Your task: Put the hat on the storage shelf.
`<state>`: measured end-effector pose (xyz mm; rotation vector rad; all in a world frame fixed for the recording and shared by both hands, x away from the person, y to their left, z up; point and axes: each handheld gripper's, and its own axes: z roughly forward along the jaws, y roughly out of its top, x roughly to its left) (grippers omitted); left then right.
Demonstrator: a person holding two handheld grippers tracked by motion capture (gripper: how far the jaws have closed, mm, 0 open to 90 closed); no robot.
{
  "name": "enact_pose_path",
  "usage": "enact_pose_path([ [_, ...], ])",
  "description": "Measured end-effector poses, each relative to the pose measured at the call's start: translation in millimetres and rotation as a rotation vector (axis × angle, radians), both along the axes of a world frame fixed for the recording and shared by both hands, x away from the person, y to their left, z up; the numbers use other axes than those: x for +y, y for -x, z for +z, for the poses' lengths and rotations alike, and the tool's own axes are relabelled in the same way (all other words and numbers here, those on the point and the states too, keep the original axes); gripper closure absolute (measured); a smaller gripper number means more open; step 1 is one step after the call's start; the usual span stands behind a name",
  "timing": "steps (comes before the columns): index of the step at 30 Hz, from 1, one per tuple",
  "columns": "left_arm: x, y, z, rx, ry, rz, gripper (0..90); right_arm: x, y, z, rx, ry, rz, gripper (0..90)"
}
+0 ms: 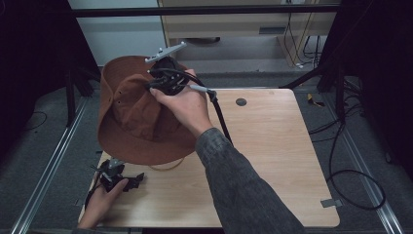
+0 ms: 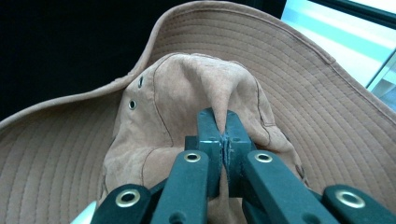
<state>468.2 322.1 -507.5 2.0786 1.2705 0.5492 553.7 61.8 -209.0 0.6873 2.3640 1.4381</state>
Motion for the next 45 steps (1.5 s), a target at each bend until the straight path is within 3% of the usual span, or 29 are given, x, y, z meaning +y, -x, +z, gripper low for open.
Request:
enact_pose_path([
  [29,-0.8,0.0,-0.6,-0.005,0.009,0.007,0.0,14.3,-10.8,-26.5,0.055,0.051,0.007,88.0],
  [45,-0.8,0.0,-0.5,-0.005,0.008,0.007,0.0,19.4,-11.3,-26.7,0.059,0.051,0.016,87.1],
])
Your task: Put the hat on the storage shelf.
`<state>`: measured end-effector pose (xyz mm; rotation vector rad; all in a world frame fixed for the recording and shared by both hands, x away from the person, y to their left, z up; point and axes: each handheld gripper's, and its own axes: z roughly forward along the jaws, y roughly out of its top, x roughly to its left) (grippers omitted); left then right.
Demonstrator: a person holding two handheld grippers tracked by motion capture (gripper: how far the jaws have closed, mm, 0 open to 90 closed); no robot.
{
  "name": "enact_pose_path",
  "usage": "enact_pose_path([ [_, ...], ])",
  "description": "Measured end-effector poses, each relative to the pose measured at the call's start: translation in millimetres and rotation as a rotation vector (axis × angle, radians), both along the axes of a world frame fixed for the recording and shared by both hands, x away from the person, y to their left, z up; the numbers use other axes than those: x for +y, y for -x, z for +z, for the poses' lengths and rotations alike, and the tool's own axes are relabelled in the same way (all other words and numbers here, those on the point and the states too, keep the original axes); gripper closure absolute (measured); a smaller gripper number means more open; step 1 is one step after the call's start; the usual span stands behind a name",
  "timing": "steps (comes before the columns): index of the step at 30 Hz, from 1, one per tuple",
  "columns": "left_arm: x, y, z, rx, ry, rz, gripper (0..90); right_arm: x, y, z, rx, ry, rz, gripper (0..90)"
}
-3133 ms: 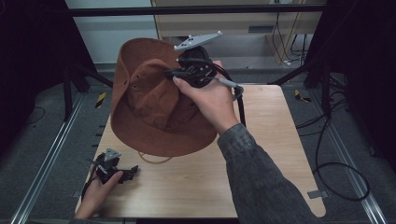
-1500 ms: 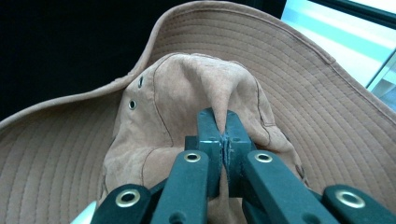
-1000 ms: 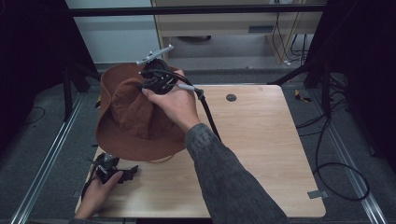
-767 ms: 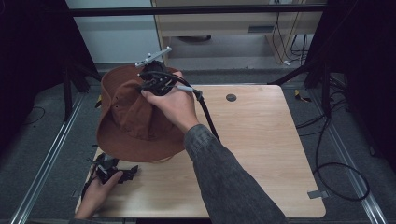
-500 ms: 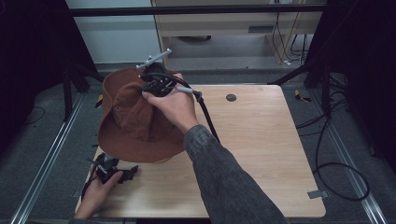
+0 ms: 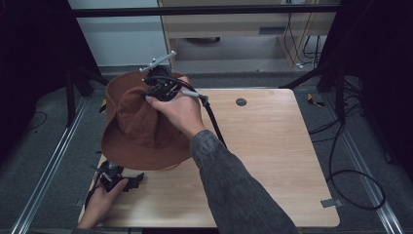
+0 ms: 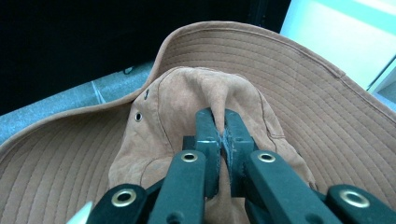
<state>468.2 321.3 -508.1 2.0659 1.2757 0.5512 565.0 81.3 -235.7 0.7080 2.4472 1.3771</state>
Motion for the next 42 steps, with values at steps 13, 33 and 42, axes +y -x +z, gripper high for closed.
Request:
enact_pose_path([
  [13,0.0,0.0,0.0,-0.001,-0.001,0.001,0.0,-2.8,0.0,1.0,0.002,-0.001,-0.008,80.4],
  [33,0.3,-1.0,0.3,0.004,-0.005,-0.002,0.0,-6.6,-5.7,-2.5,0.01,-0.017,-0.014,73.1],
  [42,0.7,-1.2,0.5,0.002,-0.011,-0.006,0.0,-6.7,-3.5,-3.4,0.009,-0.013,-0.019,58.3],
])
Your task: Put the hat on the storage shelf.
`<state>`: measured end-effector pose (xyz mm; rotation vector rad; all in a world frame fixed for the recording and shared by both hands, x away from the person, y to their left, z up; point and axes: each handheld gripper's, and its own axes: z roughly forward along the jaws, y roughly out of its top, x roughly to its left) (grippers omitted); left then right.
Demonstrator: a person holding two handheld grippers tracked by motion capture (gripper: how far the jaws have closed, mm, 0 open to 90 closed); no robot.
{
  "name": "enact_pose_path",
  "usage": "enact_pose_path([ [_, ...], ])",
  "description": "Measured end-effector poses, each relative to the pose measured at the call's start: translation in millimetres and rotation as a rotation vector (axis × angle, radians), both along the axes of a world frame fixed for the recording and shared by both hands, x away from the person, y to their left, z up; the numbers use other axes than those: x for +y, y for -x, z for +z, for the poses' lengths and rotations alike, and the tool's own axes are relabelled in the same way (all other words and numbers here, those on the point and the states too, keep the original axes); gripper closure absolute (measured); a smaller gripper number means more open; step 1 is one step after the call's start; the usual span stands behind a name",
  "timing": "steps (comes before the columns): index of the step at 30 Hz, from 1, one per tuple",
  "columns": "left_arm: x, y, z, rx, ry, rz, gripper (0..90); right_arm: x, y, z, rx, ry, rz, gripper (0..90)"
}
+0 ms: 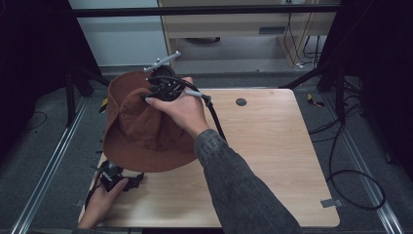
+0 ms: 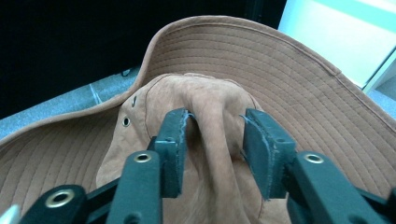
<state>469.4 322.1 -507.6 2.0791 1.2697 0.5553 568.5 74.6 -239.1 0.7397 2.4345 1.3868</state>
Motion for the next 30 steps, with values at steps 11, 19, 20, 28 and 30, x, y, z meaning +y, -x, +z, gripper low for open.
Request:
enact_pose_path([
  [11,0.0,-0.1,0.0,0.0,0.002,0.0,0.0,-3.4,5.3,0.8,-0.014,0.006,-0.004,45.4],
  [19,-0.2,0.0,-0.1,0.001,0.003,0.001,0.0,-24.1,18.5,4.6,-0.028,0.005,-0.02,32.7],
  [20,-0.1,0.0,0.0,0.001,0.003,0.0,0.0,-27.6,19.6,4.5,-0.029,0.008,-0.025,31.6],
  [28,-0.3,0.1,-0.2,0.003,0.006,0.001,0.0,-61.9,26.8,1.6,-0.027,-0.009,-0.095,18.6],
  [30,-0.5,0.1,-0.5,-0.001,0.008,0.002,0.0,-72.1,28.8,0.6,-0.032,-0.013,-0.112,17.2],
])
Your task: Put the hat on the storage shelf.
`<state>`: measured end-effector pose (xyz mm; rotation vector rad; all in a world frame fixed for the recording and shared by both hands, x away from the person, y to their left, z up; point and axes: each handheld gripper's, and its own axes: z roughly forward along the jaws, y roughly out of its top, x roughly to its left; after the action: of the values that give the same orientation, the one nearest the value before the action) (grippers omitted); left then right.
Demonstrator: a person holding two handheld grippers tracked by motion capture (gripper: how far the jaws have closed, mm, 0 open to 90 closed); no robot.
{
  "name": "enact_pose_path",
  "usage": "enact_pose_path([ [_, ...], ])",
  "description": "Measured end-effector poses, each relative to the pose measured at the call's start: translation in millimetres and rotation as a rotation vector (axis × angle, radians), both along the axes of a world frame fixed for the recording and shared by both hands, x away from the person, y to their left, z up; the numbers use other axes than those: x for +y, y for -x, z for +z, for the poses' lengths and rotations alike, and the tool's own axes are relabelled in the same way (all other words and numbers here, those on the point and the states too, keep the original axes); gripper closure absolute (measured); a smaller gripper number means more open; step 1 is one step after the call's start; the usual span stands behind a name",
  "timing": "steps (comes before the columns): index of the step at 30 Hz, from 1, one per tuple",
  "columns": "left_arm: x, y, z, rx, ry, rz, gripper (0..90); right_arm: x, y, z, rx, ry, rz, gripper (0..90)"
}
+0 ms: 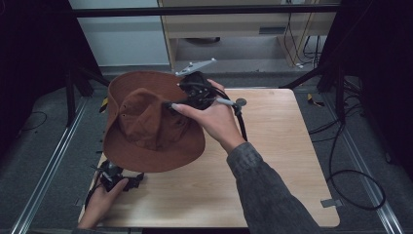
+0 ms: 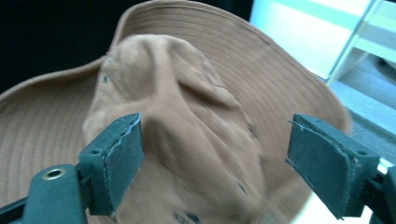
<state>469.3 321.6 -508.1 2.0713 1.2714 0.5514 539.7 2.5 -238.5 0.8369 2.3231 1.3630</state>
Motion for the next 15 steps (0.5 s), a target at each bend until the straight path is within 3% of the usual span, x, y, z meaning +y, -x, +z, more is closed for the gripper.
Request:
enact_pose_path([
  [15,-0.7,0.9,-0.4,-0.004,0.007,0.007,0.0,-82.6,13.1,-21.6,-0.001,-0.035,-0.119,9.0],
])
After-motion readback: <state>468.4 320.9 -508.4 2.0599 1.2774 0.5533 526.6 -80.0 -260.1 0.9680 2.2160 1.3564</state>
